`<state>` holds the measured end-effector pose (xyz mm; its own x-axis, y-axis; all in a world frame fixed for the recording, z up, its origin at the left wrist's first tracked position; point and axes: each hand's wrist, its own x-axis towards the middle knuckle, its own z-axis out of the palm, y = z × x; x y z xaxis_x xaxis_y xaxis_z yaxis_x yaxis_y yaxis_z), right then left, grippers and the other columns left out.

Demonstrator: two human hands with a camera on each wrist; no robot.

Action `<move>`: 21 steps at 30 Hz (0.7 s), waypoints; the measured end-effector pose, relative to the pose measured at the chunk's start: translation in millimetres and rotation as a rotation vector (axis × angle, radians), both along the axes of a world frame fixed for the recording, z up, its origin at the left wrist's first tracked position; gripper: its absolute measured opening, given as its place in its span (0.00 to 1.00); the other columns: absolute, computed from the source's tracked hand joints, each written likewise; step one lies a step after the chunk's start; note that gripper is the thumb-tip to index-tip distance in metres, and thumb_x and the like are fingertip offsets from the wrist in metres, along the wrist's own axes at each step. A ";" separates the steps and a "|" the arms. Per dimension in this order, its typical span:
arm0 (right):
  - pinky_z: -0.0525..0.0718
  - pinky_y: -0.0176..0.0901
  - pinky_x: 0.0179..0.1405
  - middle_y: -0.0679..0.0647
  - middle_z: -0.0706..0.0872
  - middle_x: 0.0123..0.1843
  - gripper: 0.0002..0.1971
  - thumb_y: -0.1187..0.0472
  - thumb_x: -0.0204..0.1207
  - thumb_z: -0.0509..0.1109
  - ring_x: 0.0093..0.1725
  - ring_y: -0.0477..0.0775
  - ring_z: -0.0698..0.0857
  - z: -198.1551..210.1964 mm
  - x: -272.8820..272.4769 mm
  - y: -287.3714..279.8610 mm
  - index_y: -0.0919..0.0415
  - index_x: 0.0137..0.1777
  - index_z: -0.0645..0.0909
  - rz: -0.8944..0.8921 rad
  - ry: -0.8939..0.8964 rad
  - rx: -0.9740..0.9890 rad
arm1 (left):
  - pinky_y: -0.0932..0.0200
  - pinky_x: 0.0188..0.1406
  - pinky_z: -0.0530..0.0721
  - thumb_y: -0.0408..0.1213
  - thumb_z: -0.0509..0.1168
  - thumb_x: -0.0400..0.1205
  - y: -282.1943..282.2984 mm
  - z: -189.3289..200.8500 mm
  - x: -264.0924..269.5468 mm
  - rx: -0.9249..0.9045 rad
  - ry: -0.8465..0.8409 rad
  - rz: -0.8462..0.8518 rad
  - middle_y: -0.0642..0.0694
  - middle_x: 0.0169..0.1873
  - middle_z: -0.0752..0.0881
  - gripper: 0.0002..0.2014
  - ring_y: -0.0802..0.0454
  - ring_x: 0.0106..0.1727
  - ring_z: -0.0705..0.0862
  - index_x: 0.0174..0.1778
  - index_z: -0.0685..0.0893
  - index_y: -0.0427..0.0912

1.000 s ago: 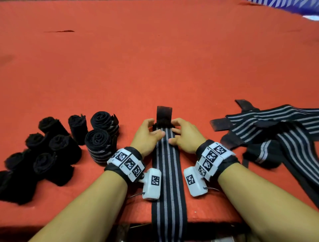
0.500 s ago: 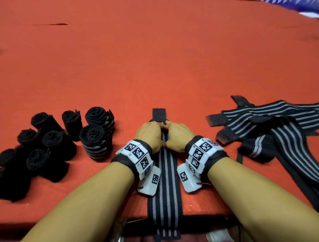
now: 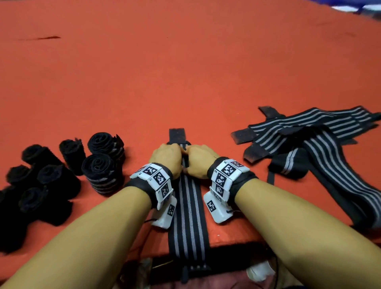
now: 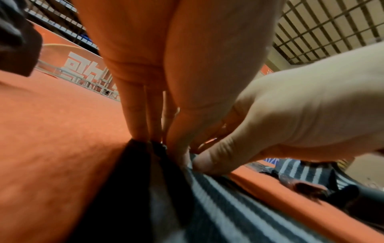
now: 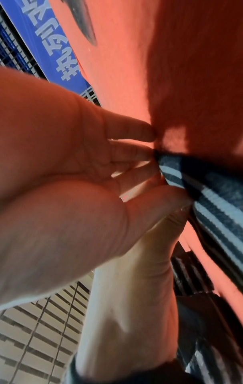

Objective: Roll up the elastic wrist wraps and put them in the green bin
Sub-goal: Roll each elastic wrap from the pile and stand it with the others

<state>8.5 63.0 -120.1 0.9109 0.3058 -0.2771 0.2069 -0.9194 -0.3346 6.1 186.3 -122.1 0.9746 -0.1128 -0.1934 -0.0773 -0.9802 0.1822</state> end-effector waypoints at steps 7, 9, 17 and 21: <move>0.80 0.45 0.38 0.60 0.84 0.40 0.15 0.49 0.72 0.78 0.45 0.66 0.83 17.7 -23.6 -35.6 0.59 0.38 0.80 -0.249 0.006 0.155 | 0.49 0.50 0.81 0.35 0.64 0.83 -18.1 6.8 -9.2 0.180 -0.024 -0.116 0.37 0.60 0.86 0.13 0.35 0.60 0.86 0.63 0.85 0.43; 0.85 0.51 0.59 0.62 0.89 0.58 0.20 0.48 0.73 0.79 0.61 0.66 0.85 20.6 -34.2 -51.2 0.60 0.58 0.86 -0.298 -0.030 0.203 | 0.49 0.48 0.81 0.37 0.63 0.83 -25.1 10.0 -12.0 0.203 -0.019 -0.116 0.36 0.61 0.86 0.14 0.34 0.60 0.85 0.64 0.83 0.43; 0.82 0.51 0.65 0.57 0.90 0.59 0.16 0.50 0.76 0.77 0.65 0.62 0.85 39.9 -63.8 -113.0 0.55 0.61 0.87 -0.474 -0.206 0.321 | 0.47 0.55 0.83 0.49 0.62 0.83 -104.2 43.7 -29.6 0.039 -0.052 -0.256 0.39 0.61 0.89 0.20 0.34 0.61 0.87 0.70 0.83 0.55; 0.83 0.50 0.61 0.54 0.87 0.57 0.05 0.55 0.77 0.75 0.61 0.60 0.85 42.7 -69.0 -153.9 0.51 0.50 0.86 -0.597 -0.338 0.390 | 0.47 0.53 0.84 0.44 0.64 0.80 -151.8 56.4 -33.1 -0.103 -0.075 -0.358 0.41 0.59 0.90 0.19 0.34 0.60 0.86 0.68 0.83 0.57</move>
